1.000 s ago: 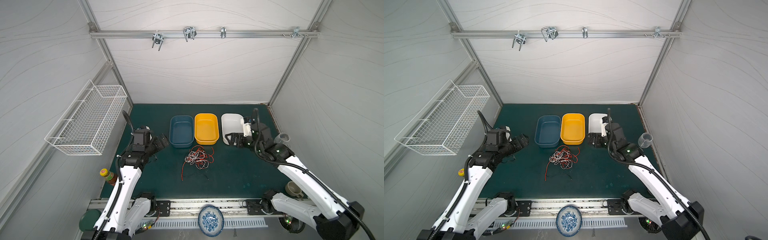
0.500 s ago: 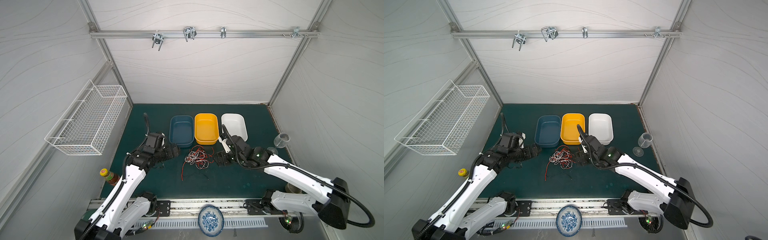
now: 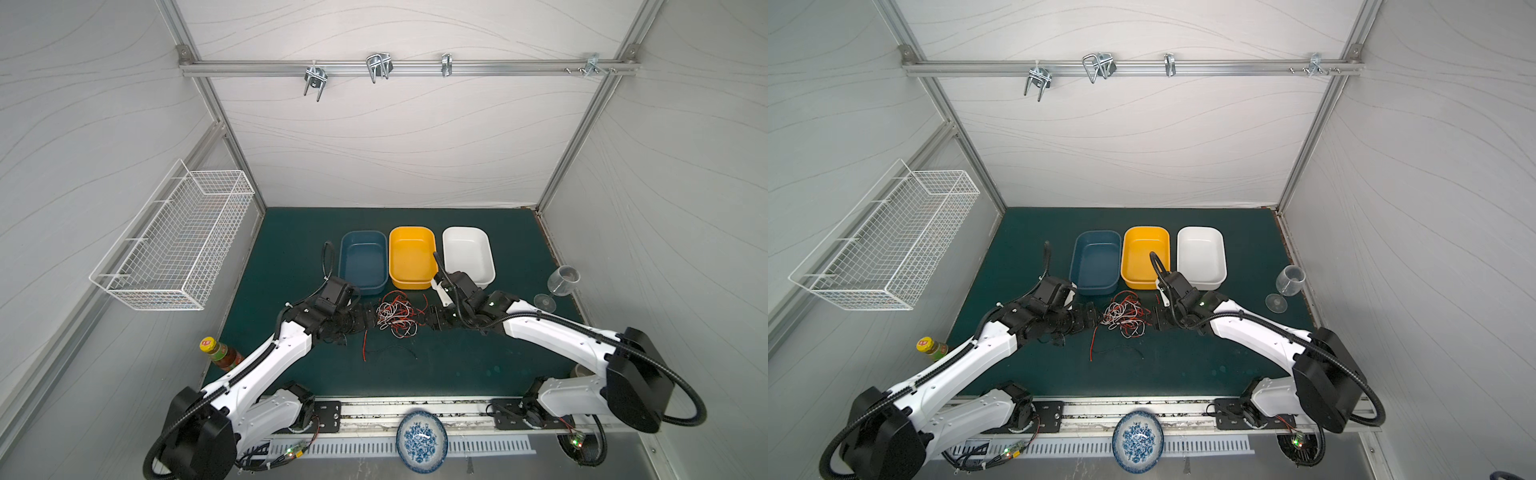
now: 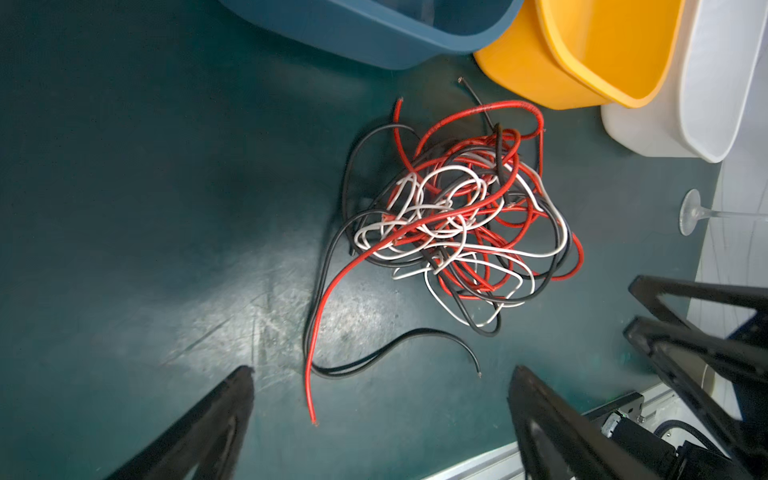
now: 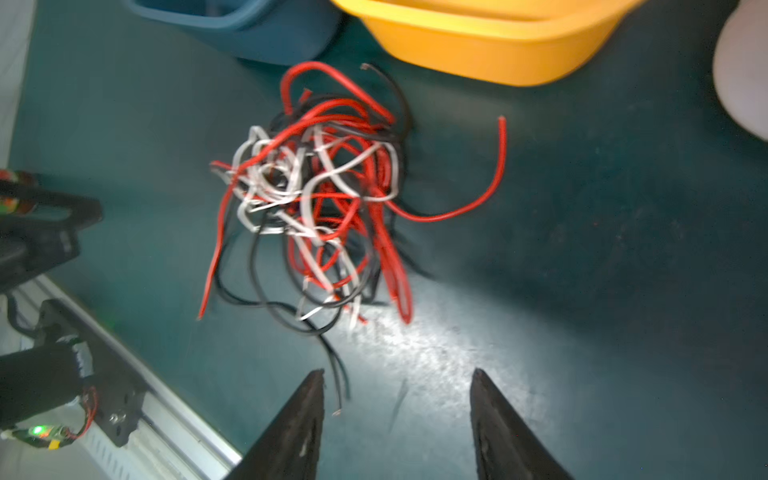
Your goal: Untangle the cables
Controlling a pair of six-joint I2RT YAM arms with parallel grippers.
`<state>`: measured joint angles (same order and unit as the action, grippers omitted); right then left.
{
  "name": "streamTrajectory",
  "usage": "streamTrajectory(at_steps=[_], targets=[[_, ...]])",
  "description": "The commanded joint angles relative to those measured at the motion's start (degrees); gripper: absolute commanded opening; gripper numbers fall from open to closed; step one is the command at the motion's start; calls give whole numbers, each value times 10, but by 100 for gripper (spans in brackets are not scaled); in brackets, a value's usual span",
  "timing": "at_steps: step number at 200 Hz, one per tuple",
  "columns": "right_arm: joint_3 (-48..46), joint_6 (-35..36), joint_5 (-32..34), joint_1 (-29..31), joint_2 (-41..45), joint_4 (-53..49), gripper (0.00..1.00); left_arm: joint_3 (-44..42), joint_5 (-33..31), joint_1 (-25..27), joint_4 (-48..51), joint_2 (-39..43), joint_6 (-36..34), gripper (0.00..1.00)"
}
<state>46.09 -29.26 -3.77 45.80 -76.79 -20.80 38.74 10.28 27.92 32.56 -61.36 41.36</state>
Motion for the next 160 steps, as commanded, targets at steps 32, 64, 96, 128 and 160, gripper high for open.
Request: streamTrajectory(at_steps=[32, 64, 96, 128, 160], targets=[[-8, -6, -71, -40, -38, 74, 46, 18, -18, 31, -83, -69, 38, 95], [-5, 3, -74, -40, -66, 89, 46, 39, -30, 51, -93, -125, 43, 93], [-27, 0, -74, -40, -67, 128, 46, 48, -40, 59, -109, -165, 46, 92], [-25, 12, -75, -34, -80, 149, 43, 61, -49, 66, -120, -204, 44, 90], [-21, 17, -68, -32, -106, 147, 31, 65, -58, 66, -123, -232, 47, 86]])
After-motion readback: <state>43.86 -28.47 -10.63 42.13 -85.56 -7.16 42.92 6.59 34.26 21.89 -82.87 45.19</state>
